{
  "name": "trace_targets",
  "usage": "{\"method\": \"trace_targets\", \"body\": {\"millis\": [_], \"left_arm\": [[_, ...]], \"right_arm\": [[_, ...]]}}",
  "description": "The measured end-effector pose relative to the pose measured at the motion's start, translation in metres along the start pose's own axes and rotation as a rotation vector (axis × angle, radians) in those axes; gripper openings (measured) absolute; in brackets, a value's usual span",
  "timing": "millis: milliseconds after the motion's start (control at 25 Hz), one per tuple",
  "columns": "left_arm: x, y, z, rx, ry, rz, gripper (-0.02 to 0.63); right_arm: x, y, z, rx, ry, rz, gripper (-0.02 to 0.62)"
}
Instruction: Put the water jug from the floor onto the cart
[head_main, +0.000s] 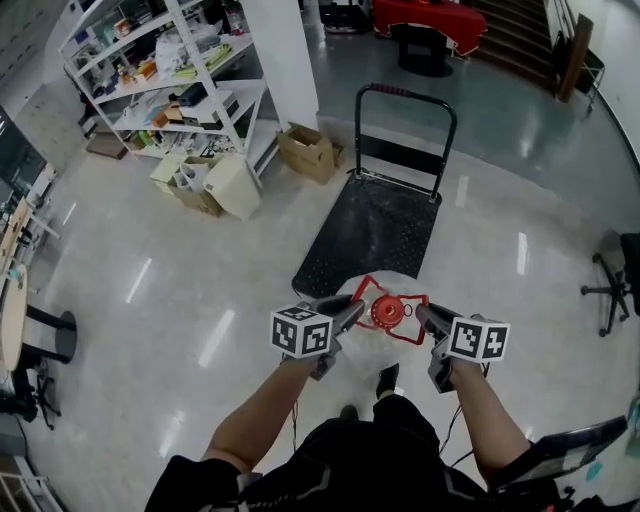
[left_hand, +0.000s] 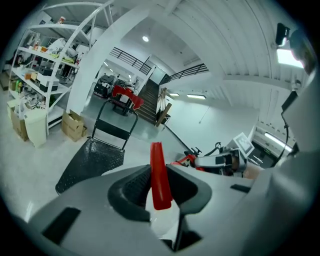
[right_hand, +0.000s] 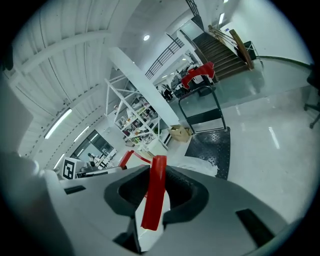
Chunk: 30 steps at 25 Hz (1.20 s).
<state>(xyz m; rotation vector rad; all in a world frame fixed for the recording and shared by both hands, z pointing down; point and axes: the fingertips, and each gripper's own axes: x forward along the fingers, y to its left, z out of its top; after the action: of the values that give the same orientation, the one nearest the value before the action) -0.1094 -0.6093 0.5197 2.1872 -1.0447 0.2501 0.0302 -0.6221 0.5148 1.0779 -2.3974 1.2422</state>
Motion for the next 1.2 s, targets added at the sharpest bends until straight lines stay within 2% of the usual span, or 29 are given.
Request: {"method": "trace_targets", "body": {"millis": [160, 440, 560, 720, 1000, 1200], "left_arm": [[0.027, 0.040, 0.036, -0.047, -0.011, 0.042, 0.084], [0.071, 0.099, 0.101, -0.076, -0.048, 0.107, 0.084], [0.088, 0.131, 0.120, -0.093, -0.050, 0.115, 0.084], [0.116, 0.167, 0.151, -0.106, -0.063, 0.089, 0.084], [0.146, 0.217, 0.179, -0.067, 0.008, 0.033, 0.084], [0.176, 0.260, 0.172, -0.085, 0.050, 0.081, 0.084]], "right_arm": [[0.048, -0.016, 0.045, -0.011, 0.033, 0.042, 0.091], [0.116, -0.039, 0.127, -0.054, 0.074, 0.101, 0.091], [0.150, -0.047, 0.150, -0.055, 0.082, 0.093, 0.091], [0.186, -0.061, 0.187, -0.058, 0.081, 0.055, 0.091], [0.238, -0.077, 0.220, -0.017, 0.076, -0.014, 0.091], [0.281, -0.105, 0.216, 0.004, 0.116, -0.010, 0.091]]}}
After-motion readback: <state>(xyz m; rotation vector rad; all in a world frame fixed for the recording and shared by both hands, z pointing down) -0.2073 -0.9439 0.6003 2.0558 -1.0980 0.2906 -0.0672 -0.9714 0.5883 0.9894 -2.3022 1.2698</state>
